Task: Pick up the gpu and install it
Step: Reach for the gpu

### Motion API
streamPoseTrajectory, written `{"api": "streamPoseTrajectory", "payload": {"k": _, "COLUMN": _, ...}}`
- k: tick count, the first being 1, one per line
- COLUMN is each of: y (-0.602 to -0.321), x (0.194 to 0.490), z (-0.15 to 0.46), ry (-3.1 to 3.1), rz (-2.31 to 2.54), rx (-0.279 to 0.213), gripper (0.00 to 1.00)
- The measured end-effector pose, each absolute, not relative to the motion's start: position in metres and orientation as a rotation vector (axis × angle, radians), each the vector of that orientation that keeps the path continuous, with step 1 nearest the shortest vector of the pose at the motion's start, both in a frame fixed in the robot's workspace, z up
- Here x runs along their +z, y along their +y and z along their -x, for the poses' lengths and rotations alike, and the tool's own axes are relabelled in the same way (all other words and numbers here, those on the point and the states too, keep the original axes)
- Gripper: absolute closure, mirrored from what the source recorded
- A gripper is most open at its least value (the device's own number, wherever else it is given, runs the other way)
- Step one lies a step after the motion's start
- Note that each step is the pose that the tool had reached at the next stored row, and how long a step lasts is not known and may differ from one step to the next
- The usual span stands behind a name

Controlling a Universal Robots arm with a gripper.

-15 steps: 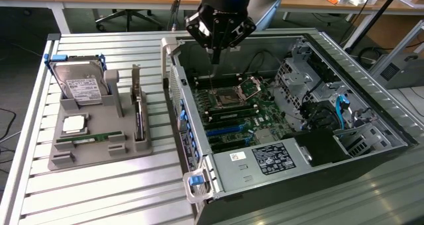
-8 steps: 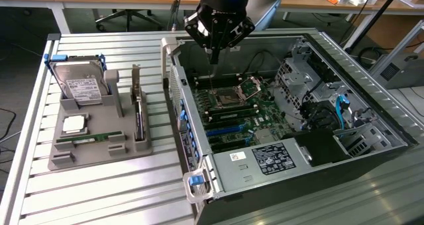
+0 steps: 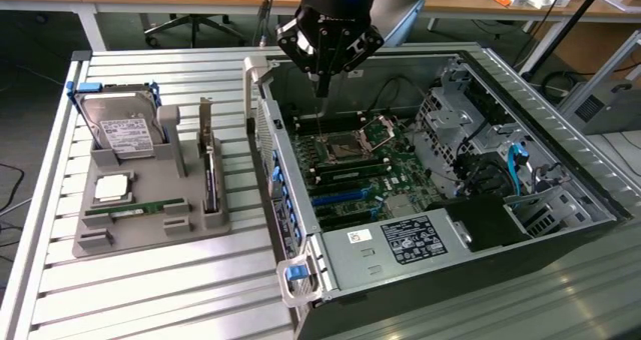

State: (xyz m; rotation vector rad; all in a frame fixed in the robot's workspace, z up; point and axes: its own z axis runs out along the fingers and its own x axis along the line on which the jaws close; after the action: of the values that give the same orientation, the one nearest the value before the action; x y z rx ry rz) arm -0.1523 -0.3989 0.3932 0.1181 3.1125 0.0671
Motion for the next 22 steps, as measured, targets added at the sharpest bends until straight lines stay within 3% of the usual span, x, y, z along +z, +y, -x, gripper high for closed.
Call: {"api": "streamPoseTrajectory", "payload": {"k": 22, "y": -0.3990, "x": 0.3932, "z": 0.1607, "ry": 3.112, "rz": -0.118, "rx": 0.067, "gripper": 0.89}}
